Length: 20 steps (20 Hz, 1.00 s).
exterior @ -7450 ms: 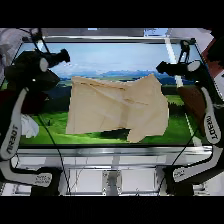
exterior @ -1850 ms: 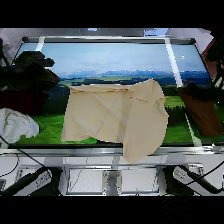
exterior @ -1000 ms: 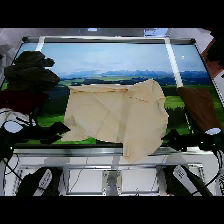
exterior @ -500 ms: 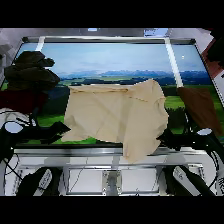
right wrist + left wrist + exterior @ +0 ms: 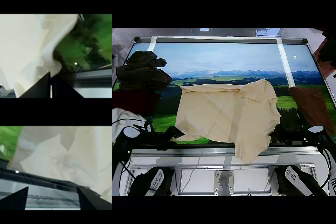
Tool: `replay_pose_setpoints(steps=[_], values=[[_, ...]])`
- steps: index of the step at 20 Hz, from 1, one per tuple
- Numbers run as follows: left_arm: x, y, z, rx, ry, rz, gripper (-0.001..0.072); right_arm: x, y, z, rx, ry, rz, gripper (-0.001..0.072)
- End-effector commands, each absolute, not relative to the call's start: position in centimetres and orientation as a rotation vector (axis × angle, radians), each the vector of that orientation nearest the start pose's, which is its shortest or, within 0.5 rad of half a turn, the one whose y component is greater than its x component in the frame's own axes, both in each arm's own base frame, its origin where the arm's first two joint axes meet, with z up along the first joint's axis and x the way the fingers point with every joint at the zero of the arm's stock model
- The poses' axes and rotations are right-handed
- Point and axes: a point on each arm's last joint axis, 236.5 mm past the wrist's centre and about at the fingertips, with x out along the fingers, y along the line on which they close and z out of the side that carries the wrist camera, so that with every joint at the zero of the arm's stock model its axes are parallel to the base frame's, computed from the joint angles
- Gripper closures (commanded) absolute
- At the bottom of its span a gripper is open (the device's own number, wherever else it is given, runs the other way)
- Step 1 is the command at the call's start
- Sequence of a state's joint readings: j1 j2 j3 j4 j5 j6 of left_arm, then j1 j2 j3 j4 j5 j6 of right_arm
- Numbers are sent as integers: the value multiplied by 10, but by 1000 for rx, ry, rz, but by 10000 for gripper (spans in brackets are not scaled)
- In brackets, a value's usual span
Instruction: Fold the shirts.
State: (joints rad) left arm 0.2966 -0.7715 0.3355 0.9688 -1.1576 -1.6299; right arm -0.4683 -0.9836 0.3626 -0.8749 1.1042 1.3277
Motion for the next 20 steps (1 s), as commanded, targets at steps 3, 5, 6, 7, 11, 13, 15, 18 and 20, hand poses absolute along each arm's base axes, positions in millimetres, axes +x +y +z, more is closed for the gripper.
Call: replay_pose_setpoints(steps=[3, 5, 6, 7, 11, 13, 15, 18, 20], values=[[223, -43, -95, -1069, 1255, 280, 15, 222, 48, -90, 920, 1380, 87, 678], [232, -35, -94, -1097, 1201, 317, 15, 225, 51, -87, 919, 1364, 109, 678], [234, -34, -94, -1105, 1193, 326, 16, 227, 51, -86, 922, 1357, 116, 678], [234, -34, -94, -1108, 1193, 328, 20, 228, 52, -86, 927, 1353, 118, 678], [236, -32, -94, -1107, 1181, 330, 230, 229, 53, -85, 916, 1345, 133, 678], [236, -33, -94, -1106, 1180, 329, 230, 229, 52, -85, 915, 1344, 133, 678], [235, -38, -94, -1090, 1193, 310, 230, 229, 52, -85, 914, 1343, 132, 678], [230, -48, -99, -1080, 1217, 296, 230, 229, 52, -85, 911, 1342, 134, 678], [229, -48, -102, -1083, 1216, 307, 230, 229, 52, -85, 911, 1342, 134, 678]])
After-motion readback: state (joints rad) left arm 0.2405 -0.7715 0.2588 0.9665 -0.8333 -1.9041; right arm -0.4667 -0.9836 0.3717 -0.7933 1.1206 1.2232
